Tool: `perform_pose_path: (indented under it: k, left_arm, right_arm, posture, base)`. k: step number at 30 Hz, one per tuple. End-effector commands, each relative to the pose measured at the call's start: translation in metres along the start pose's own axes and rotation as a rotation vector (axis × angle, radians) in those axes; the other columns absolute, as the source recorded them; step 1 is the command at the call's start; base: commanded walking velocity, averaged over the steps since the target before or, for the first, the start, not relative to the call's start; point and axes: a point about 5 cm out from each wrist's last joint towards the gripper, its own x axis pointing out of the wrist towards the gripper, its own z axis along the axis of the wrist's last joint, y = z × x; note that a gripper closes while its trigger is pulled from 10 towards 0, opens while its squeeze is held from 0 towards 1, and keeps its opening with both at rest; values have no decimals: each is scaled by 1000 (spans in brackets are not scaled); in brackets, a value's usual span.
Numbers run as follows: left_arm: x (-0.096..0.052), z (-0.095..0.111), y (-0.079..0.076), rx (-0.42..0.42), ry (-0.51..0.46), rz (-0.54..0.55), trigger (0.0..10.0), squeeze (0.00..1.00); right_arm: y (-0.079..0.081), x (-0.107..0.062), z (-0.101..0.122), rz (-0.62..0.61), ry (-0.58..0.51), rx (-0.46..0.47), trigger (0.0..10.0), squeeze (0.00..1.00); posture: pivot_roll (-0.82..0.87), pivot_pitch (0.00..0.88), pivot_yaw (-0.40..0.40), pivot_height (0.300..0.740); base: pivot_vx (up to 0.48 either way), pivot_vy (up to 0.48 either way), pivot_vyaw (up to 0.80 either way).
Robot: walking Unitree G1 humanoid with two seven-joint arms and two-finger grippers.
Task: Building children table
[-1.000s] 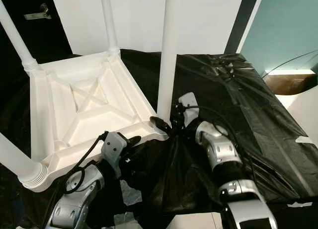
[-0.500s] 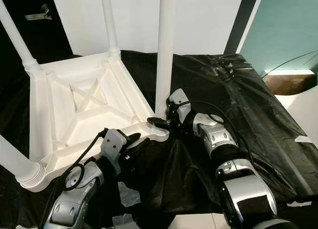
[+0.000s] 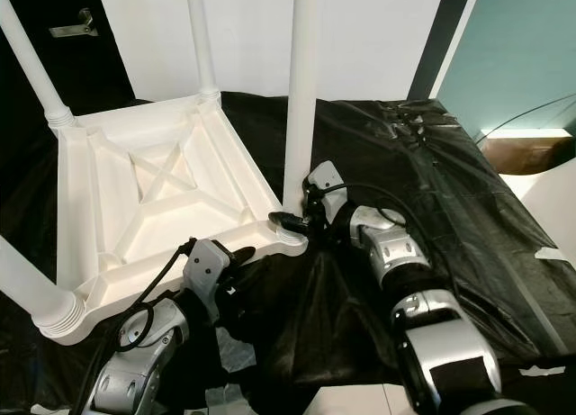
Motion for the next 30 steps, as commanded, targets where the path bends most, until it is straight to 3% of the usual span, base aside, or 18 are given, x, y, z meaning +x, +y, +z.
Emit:
perform_pose_path:
  k: [1, 2, 4, 6, 8, 11, 14, 15, 20, 30]
  left_arm:
    - [-1, 1, 3, 4, -7, 94, 10000, 0]
    - [-1, 1, 2, 2, -6, 91, 10000, 0]
    - [-1, 1, 2, 2, -6, 91, 10000, 0]
    - [-1, 0, 1, 0, -3, 84, 10000, 0]
    - [-1, 0, 1, 0, -3, 84, 10000, 0]
    - [-1, 0, -1, 0, -2, 72, 10000, 0]
    - [-1, 0, -1, 0, -1, 71, 10000, 0]
    - [-1, 0, -1, 0, -2, 70, 10000, 0]
    - [0, 1, -1, -2, -5, 69, 10000, 0]
    - [0, 1, 0, -1, -6, 77, 10000, 0]
  right_arm:
    - [3, -2, -20, -56, 77, 54, 10000, 0]
    - [6, -1, -24, -116, 74, 87, 10000, 0]
    - [6, -1, -24, -116, 74, 87, 10000, 0]
    - [13, -1, -31, -234, 76, 113, 10000, 0]
    - [13, -1, -31, -234, 76, 113, 10000, 0]
    - [21, -5, -40, -436, 76, 188, 10000, 0]
    - [22, -6, -41, -474, 78, 206, 10000, 0]
    - [26, -6, -43, -540, 70, 226, 10000, 0]
    - [47, 1, -39, -572, 24, 303, 10000, 0]
    - [50, 0, -27, -589, -2, 310, 10000, 0]
  posture:
    - [160, 0, -72, 740]
    - [155, 0, -69, 740]
    - [155, 0, -69, 740]
    - [149, 0, -65, 740]
    - [149, 0, -65, 740]
    - [141, 0, -62, 740]
    - [141, 0, -62, 740]
    - [146, 0, -62, 740]
    - [149, 0, -64, 740]
    - [151, 0, -68, 740]
  base:
    - [0, 0, 0]
    - [0, 0, 0]
    - [0, 0, 0]
    - [0, 0, 0]
    - [0, 0, 0]
    - [0, 0, 0]
    - [0, 0, 0]
    - [0, 0, 0]
    - [0, 0, 0]
    - [0, 0, 0]
